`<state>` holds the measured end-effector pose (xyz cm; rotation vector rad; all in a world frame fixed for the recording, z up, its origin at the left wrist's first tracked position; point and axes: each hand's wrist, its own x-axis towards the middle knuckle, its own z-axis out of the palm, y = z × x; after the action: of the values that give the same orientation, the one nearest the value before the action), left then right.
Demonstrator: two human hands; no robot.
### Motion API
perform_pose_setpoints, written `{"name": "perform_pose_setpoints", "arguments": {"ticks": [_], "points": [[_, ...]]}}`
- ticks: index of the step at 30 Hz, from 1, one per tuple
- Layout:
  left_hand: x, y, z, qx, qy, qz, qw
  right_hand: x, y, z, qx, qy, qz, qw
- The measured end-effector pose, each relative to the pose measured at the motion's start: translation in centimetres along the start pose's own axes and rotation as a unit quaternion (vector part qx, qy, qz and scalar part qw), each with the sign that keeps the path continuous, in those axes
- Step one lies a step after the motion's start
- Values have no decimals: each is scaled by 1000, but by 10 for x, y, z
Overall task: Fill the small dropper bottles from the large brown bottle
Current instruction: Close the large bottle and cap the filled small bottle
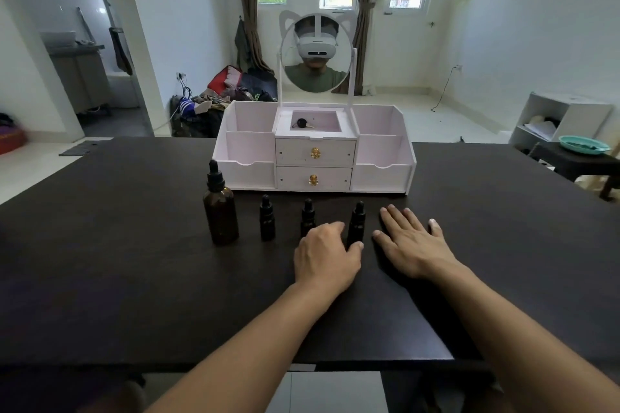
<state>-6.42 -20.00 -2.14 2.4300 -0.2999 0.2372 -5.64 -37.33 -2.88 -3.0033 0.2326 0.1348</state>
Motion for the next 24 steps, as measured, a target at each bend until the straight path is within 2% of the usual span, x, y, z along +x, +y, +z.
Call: {"name": "perform_pose_setpoints", "arguments": {"ticks": [12, 16, 24], "points": [[14, 5, -4, -24, -14, -44, 999, -2, 0, 1, -3, 9, -19, 1000], [1, -13, -17, -30, -35, -44, 998, -7, -4, 1, -13, -1, -92, 996], [-25, -61, -65, -19, -30, -73, 997, -25, -34, 2, -44, -45, -201, 978]]}}
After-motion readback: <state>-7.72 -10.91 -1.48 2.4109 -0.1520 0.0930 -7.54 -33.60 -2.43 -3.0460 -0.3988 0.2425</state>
